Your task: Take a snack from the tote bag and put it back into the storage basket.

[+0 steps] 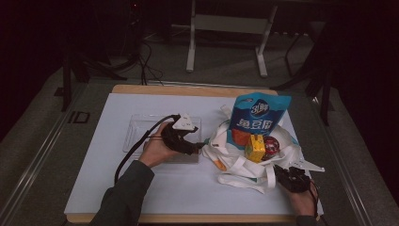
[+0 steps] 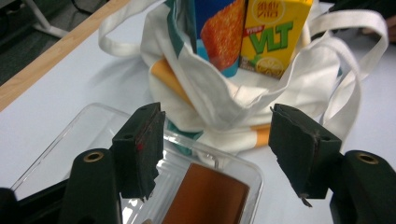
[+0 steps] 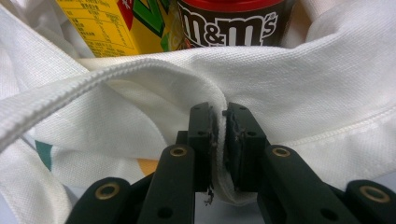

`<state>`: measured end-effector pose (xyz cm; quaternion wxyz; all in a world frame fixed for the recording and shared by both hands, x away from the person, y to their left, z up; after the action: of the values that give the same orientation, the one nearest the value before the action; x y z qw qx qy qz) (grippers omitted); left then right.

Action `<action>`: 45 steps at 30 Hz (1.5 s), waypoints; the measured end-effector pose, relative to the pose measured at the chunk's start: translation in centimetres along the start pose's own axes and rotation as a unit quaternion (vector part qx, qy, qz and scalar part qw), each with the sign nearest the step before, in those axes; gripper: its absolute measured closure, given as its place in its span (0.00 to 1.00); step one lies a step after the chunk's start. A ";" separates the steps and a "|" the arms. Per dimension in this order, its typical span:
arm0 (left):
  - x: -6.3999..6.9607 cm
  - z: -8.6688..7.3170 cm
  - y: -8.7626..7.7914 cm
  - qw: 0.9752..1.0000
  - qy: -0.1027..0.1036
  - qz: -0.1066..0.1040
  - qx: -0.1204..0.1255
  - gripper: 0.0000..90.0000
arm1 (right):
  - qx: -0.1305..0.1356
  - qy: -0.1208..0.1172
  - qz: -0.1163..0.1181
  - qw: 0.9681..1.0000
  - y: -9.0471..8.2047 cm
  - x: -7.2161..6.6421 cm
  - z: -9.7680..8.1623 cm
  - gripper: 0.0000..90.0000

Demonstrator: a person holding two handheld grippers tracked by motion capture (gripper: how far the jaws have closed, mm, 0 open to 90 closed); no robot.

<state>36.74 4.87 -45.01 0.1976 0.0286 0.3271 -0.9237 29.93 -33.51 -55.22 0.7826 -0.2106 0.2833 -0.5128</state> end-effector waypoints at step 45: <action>2.1 5.4 4.5 0.999 -0.005 -0.045 0.028 0.35 | 0.002 0.008 0.005 1.000 0.0 0.1 0.0 0.88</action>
<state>36.93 -2.34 -43.80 0.1568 0.0148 0.3015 -0.9404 30.00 -33.62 -55.25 0.7831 -0.2038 0.2892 -0.5114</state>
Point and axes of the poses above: each handheld gripper's, and its own axes: y roughly forward along the jaws, z roughly out of its top, x roughly to its right, the point moved 3 cm from there along y, roughly forward along the jaws, and after that the axes turned 9 degrees about y, right-handed, at the moved point
